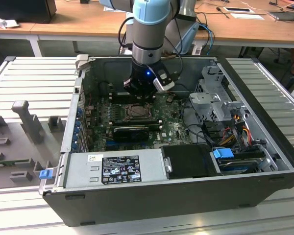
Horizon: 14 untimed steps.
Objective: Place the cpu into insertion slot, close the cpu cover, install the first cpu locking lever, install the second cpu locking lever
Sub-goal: 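Install the first cpu locking lever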
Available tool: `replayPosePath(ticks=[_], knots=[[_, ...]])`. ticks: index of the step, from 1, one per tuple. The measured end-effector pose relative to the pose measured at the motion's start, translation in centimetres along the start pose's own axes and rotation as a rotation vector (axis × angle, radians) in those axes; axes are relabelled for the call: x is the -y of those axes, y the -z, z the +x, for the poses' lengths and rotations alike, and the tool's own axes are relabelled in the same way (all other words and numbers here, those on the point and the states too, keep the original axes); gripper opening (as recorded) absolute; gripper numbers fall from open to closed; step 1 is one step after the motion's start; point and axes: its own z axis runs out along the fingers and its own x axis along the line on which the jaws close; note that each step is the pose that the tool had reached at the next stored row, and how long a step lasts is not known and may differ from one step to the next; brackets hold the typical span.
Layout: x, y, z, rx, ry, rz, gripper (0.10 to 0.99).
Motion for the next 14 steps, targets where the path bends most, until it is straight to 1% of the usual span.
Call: replayPosePath(ticks=[3, 10, 11, 13, 14], knots=[[0.0, -0.05, 0.0, -0.0004, 0.0, 0.007, 0.106], [-0.03, 0.13, -0.01, -0.0004, 0.0, 0.008, 0.106], [-0.03, 0.13, 0.0, -0.0005, 0.0, 0.011, 0.106], [-0.02, 0.11, 0.0, -0.0016, 0.0, 0.022, 0.106], [-0.02, 0.09, 0.0, -0.002, 0.0, 0.026, 0.106]])
